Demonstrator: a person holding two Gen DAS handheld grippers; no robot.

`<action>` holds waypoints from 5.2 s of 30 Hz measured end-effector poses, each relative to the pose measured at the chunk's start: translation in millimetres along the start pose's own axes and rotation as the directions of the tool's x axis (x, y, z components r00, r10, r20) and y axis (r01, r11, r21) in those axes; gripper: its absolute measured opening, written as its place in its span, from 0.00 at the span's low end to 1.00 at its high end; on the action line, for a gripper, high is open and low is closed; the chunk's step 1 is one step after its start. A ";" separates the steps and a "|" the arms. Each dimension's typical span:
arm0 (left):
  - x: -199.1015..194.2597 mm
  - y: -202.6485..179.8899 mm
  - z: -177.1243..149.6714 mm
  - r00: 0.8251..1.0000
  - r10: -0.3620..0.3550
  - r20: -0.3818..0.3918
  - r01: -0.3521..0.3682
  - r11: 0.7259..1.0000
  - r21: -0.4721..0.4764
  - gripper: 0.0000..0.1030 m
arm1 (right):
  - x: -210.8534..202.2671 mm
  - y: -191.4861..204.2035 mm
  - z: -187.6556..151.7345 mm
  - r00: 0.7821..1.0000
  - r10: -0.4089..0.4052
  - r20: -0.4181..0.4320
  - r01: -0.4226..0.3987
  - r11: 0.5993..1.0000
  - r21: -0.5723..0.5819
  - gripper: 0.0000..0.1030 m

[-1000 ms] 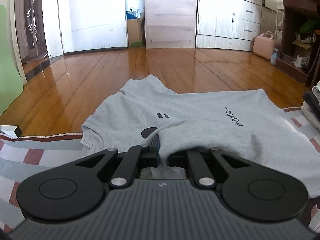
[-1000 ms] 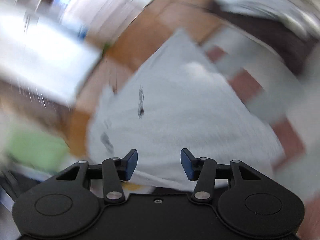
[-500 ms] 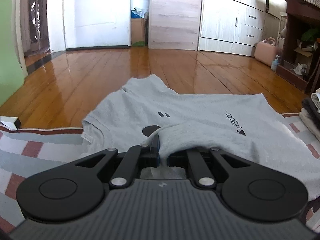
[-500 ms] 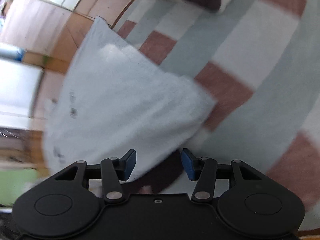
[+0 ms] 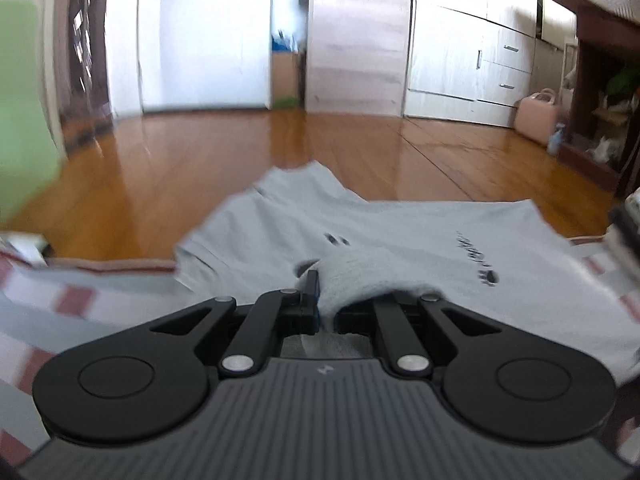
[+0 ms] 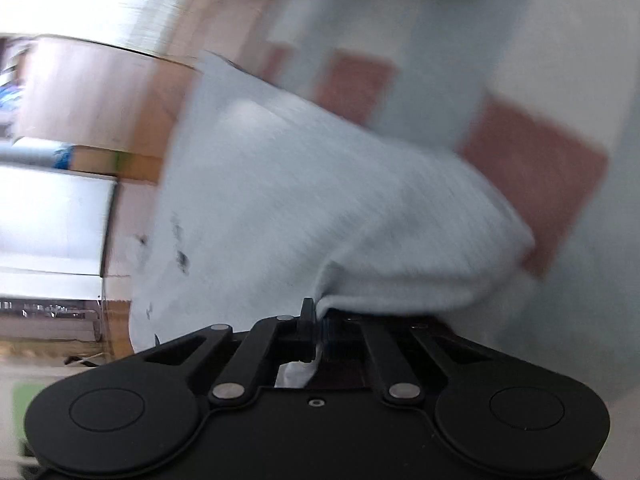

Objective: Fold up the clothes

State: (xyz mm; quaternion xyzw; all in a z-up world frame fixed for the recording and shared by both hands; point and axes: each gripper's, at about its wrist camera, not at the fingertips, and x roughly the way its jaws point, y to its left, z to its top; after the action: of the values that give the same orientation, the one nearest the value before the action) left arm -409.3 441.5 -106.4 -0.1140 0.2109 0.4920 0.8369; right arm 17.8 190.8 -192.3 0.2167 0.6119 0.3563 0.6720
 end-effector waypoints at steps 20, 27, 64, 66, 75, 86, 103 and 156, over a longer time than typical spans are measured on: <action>-86.2 -7.6 4.8 0.981 0.116 0.157 -0.126 0.991 0.051 0.05 | -70.3 140.2 -28.9 0.960 0.209 0.188 0.020 0.617 -0.787 0.04; -166.1 21.1 18.8 0.953 0.182 0.243 -0.172 0.983 -0.064 0.05 | -126.7 136.9 -56.1 0.957 0.250 0.148 -0.035 0.604 -0.796 0.04; -43.2 43.5 31.4 0.971 0.239 0.025 -0.236 0.967 -0.097 0.05 | -73.2 139.7 -13.5 0.986 -0.145 0.079 0.158 0.690 -0.706 0.05; -15.6 43.5 39.7 0.974 0.226 -0.011 -0.226 0.967 -0.115 0.05 | -59.4 149.0 -7.7 0.980 -0.179 0.083 0.181 0.652 -0.736 0.05; 91.0 53.2 23.8 0.978 0.132 -0.164 -0.183 0.918 -0.353 0.05 | 15.6 166.8 40.5 0.951 -0.305 -0.045 0.213 0.757 -0.618 0.05; 127.8 63.8 41.8 0.988 0.098 -0.122 -0.131 0.944 -0.304 0.05 | 57.4 161.6 42.4 0.946 -0.323 -0.016 0.219 0.676 -0.703 0.05; 186.3 76.7 22.1 0.957 0.111 -0.266 -0.190 0.937 -0.292 0.19 | 139.8 168.7 84.9 0.866 -0.476 -0.150 0.225 0.640 -0.734 0.06; 155.6 -4.3 4.1 0.871 -0.282 -0.403 0.163 0.938 -0.305 0.41 | 75.0 80.3 102.3 0.958 -0.286 -0.004 0.246 0.829 -0.503 0.42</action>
State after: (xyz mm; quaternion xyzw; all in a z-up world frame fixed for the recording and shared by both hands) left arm -338.1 561.7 -175.2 -0.3552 0.3134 0.3761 0.7964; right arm 100.4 313.8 -167.9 -0.0651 0.5496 0.4129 0.7233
